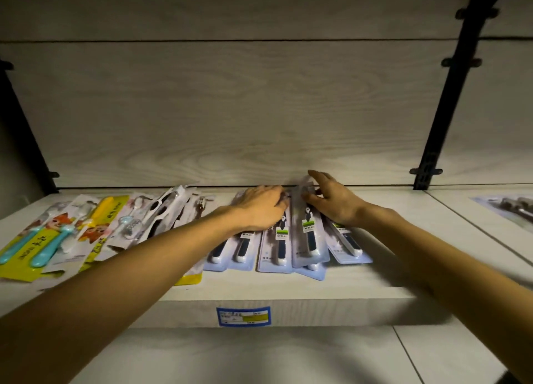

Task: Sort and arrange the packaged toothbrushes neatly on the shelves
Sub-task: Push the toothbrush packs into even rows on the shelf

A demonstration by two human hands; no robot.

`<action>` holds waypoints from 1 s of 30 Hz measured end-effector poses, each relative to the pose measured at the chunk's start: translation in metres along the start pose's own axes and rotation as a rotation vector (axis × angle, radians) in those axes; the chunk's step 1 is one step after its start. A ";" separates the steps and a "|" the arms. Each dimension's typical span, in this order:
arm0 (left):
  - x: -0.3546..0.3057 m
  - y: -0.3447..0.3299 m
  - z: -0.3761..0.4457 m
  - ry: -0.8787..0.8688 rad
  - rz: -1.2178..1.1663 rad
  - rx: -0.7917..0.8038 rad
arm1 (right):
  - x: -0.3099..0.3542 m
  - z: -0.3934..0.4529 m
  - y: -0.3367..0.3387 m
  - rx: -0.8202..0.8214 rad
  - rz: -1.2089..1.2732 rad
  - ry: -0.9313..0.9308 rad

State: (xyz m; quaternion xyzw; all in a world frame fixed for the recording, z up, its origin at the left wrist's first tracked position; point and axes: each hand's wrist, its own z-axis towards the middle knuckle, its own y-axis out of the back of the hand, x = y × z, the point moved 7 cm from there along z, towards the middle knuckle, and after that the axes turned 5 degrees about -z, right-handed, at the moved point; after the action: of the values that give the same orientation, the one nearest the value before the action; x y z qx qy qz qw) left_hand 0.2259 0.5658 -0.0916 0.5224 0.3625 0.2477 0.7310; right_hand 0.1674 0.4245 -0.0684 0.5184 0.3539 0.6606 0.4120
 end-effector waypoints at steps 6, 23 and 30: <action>-0.005 -0.010 0.007 0.171 -0.089 -0.048 | -0.007 -0.005 0.006 0.024 -0.014 0.025; -0.055 -0.012 0.013 0.077 -0.084 0.051 | -0.061 -0.007 0.008 0.021 0.565 -0.198; -0.054 -0.015 0.009 0.018 -0.226 0.084 | -0.072 -0.018 0.019 0.115 0.379 -0.147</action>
State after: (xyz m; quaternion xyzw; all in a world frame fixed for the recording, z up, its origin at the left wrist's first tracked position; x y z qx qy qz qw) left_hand 0.1991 0.5154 -0.0889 0.5062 0.4356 0.1532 0.7284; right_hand 0.1559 0.3503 -0.0840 0.6452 0.2563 0.6651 0.2750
